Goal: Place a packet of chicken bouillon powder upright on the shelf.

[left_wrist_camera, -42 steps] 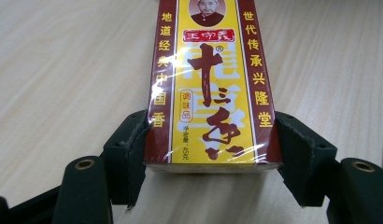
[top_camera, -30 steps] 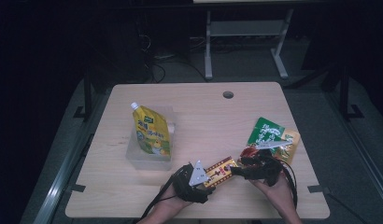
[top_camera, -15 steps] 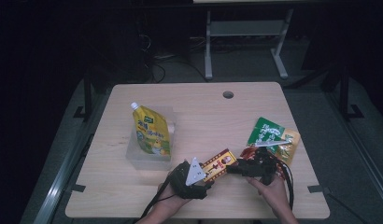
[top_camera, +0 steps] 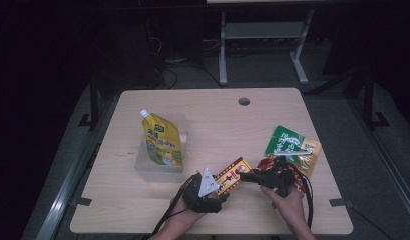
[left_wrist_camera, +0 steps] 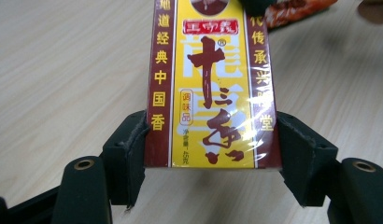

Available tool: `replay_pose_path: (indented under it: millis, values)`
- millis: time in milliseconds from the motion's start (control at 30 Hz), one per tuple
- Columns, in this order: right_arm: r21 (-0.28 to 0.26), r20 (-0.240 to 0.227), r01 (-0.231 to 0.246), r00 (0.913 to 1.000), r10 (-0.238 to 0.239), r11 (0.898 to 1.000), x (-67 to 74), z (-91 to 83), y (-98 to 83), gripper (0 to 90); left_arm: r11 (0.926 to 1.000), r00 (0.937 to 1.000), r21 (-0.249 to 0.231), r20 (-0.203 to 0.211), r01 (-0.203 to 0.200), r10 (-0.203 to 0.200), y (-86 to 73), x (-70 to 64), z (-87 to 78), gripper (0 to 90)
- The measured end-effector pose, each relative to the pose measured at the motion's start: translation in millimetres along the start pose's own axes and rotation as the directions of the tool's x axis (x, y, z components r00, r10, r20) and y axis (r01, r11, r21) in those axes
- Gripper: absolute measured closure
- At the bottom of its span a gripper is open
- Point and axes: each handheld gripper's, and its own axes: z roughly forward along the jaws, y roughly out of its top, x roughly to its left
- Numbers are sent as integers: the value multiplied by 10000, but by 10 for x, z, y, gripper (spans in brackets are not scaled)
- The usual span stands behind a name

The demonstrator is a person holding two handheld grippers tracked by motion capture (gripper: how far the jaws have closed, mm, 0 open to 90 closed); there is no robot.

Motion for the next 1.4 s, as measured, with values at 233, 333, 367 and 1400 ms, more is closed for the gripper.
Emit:
replay_pose_path:
  millis: [233, 333, 367, 1400]
  values:
    - [-73, -236, -209, 9995, 208, 9998, 68, 7, 42, 620, 9996, 9997, 233, -214, -143, 148, -17, -12, 38, 315]
    - [51, -275, -181, 9995, 182, 9998, 103, 7, 70, 640, 9997, 9997, 198, -146, -169, 172, -30, -17, 57, 310]
    - [51, -275, -181, 9995, 182, 9998, 103, 7, 70, 640, 9997, 9997, 198, -146, -169, 172, -30, -17, 57, 308]
    - [1236, 869, 3689, 9208, -3803, 9212, 608, 52, 702, 673, 9997, 9995, -109, 242, -216, 219, -111, 3, -109, 281]
